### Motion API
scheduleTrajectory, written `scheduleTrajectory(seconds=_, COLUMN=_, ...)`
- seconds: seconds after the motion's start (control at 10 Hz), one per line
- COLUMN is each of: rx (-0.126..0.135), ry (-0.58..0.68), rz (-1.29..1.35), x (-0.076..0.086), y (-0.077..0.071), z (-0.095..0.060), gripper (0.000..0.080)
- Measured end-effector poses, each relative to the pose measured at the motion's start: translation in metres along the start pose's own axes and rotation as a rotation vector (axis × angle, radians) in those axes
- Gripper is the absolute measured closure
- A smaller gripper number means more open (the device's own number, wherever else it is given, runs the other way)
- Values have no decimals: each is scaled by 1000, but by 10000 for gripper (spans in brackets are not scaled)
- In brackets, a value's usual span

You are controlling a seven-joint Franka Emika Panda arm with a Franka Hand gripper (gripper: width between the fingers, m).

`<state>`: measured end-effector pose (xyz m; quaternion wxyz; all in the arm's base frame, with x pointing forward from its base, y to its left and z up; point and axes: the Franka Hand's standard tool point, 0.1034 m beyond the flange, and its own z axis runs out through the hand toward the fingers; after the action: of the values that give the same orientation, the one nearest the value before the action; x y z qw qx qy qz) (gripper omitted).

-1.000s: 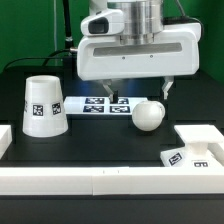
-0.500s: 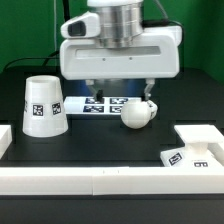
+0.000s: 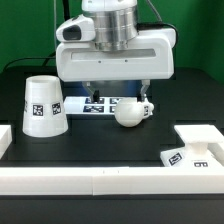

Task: Assemble lamp

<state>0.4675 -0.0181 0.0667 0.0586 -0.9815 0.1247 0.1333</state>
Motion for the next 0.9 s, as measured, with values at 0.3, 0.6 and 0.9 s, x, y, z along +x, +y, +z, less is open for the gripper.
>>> scheduleTrajectory(seconds=0.3, rx=11, ry=-239, rz=51, x=-12, y=22, z=0, gripper=100)
scheduleTrajectory(seconds=0.6, rx=8, ry=-353, rz=45, x=-12, y=17, z=-1, gripper=100)
scheduleTrajectory(seconds=0.9, rx=2, ry=-361, rz=95, x=-29, y=36, z=6, gripper=100)
